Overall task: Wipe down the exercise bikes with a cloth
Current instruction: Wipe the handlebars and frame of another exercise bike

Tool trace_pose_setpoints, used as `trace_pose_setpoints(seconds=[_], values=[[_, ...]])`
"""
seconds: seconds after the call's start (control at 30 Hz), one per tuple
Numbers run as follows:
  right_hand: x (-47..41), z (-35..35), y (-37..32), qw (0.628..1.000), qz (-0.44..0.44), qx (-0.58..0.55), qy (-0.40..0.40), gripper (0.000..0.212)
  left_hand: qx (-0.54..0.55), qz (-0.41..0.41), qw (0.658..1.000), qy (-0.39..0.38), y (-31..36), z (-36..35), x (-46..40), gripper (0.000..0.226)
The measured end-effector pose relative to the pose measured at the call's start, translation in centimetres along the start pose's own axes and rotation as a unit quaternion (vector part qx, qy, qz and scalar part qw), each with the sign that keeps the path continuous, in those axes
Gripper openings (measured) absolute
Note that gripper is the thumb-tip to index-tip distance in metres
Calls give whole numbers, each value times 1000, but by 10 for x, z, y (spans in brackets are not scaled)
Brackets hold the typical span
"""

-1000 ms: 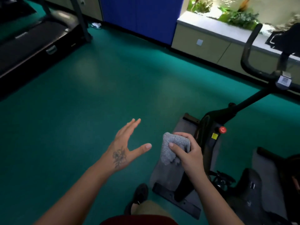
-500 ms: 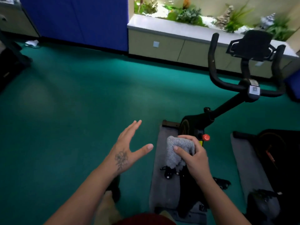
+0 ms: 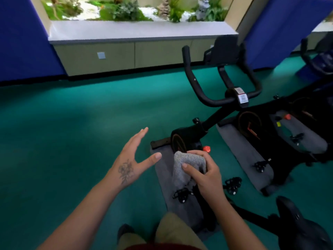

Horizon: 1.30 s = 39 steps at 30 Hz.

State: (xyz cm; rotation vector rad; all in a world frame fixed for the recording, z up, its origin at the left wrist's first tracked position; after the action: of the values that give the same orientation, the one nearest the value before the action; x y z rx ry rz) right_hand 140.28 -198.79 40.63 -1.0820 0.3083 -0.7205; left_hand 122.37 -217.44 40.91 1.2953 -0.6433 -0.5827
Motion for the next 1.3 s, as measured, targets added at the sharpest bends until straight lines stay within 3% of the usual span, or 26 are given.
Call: trace_pose_setpoints(seconds=[0.23, 0.5, 0.73, 0.83, 1.0, 1.13, 1.3], values=[[-57, 26, -2, 994, -33, -20, 99, 31, -3, -11, 995, -96, 1, -15, -87, 89], [-176, 46, -20, 985, -43, -90, 138, 35, -21, -12, 995, -92, 12, -9, -220, 101], [-271, 68, -49, 986, 41, -38, 154, 41, -19, -42, 996, -77, 44, -11, -320, 97], [-297, 75, -60, 982, 86, -2, 171, 30, -16, -51, 995, -78, 51, -10, -350, 98], [-336, 70, -68, 979, 87, 8, 184, 24, 9, -66, 993, -93, 54, 2, -408, 98], [-358, 58, -85, 975, 70, 12, 210, 23, 17, -81, 987, -141, 59, 14, -453, 96], [-380, 32, -103, 966, 5, 24, 256, 31, -22, -101, 962, -254, 63, 28, -500, 92]])
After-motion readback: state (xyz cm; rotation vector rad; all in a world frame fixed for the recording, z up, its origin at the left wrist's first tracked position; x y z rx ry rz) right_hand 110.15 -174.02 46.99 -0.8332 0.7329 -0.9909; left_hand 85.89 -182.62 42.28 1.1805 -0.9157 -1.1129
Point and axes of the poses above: each hand's wrist, its own x-axis away from the middle knuckle, its own z-axis out of the back of the hand, y = z × x, the point moved 2 cm from there along -x, towards the middle knuckle, and after that the axes turned 14 degrees about x, right-handed, at the moved point
